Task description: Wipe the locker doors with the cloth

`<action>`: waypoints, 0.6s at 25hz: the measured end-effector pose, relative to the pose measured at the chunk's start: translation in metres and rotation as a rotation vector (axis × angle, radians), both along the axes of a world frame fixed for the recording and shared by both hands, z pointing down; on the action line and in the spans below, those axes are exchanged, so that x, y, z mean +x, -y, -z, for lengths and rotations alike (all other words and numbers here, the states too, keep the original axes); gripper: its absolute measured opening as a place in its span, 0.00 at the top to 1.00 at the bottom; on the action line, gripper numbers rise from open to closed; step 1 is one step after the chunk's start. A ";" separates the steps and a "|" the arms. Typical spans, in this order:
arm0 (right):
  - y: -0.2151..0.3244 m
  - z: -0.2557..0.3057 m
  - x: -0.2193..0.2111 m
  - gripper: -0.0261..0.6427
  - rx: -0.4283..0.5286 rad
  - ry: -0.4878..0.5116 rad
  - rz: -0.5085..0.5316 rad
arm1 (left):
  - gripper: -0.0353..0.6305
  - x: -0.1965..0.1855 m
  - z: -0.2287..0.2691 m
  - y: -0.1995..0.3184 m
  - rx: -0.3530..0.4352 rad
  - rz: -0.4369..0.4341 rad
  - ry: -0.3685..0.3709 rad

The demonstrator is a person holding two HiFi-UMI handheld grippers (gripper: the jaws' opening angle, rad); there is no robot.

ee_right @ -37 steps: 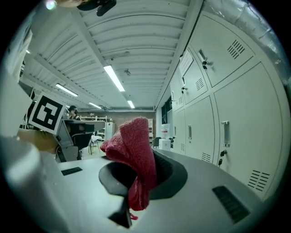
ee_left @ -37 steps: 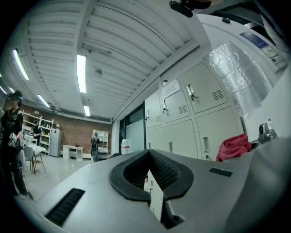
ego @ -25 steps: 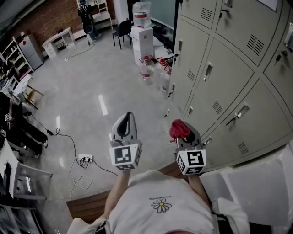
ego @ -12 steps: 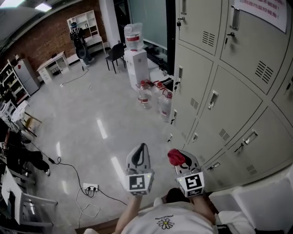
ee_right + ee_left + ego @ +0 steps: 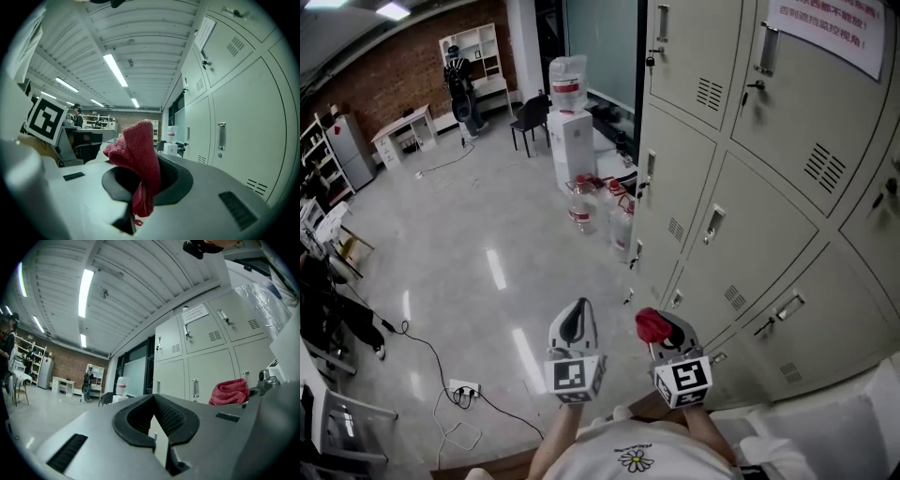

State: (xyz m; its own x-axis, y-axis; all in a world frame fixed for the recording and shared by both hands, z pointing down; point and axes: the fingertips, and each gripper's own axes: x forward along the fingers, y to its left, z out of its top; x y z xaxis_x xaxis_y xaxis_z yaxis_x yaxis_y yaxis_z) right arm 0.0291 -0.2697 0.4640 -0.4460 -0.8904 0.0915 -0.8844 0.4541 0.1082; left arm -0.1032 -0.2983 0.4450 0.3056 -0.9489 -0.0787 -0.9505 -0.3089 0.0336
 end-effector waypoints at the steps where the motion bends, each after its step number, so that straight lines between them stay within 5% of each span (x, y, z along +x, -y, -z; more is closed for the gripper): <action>1: 0.003 0.002 0.009 0.92 -0.014 0.032 0.001 | 0.92 0.011 0.001 0.005 0.001 -0.009 -0.003; 6: 0.016 0.008 0.050 0.92 -0.012 0.082 -0.027 | 0.92 0.067 0.008 0.014 0.008 -0.079 -0.019; 11: 0.022 0.028 0.089 0.92 0.074 0.026 -0.160 | 0.92 0.098 0.028 0.021 0.035 -0.154 -0.020; 15: 0.024 0.044 0.121 0.92 0.100 0.092 -0.261 | 0.92 0.122 0.047 0.033 0.069 -0.226 0.003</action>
State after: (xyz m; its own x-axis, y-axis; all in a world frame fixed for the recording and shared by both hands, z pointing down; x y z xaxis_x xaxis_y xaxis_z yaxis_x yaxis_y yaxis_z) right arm 0.1503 -0.2935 0.4203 -0.2026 -0.9787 -0.0325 -0.9781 0.2006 0.0549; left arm 0.0190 -0.3315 0.3983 0.5102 -0.8486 -0.1399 -0.8569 -0.5155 0.0023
